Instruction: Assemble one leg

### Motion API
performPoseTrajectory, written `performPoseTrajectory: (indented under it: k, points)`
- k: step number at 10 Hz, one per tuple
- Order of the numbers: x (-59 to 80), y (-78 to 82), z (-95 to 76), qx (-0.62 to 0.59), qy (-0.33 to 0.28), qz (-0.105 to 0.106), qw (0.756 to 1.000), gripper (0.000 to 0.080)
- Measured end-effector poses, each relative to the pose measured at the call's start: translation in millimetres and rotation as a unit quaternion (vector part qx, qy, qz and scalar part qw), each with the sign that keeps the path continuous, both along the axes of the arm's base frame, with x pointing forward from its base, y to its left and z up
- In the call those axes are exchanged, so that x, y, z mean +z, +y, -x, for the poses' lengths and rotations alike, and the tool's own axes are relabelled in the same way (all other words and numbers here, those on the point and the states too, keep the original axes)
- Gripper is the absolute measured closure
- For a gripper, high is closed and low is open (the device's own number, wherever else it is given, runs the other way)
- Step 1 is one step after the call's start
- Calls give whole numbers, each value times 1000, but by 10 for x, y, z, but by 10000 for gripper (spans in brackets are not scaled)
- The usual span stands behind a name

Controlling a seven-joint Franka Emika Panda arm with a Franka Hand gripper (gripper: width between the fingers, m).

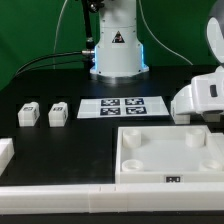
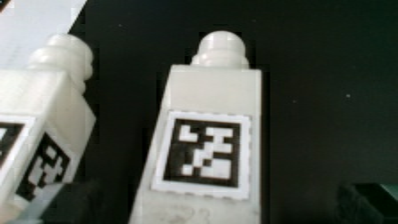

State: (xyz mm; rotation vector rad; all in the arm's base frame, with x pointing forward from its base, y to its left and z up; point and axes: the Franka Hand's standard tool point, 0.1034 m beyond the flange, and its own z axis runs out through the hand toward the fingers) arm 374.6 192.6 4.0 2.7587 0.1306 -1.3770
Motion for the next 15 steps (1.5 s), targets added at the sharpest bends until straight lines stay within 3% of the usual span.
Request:
performPoseTrajectory:
  k: [4, 5, 6, 7, 8, 13, 15]
  points:
    - [-11, -56, -12, -4, -2, -2, 1000, 151]
    - [-11, -59, -12, -4, -1, -2, 1000, 282]
    - [-11, -58, -12, -4, -1, -2, 1000, 282]
    - [-11, -56, -11, -4, -1, -2, 1000, 424]
    - [-11, -55, -10, -3, -1, -2, 1000, 509]
    - [-6, -53, -10, -3, -1, -2, 1000, 509]
    - [71, -67, -35, -2, -1, -2, 1000, 509]
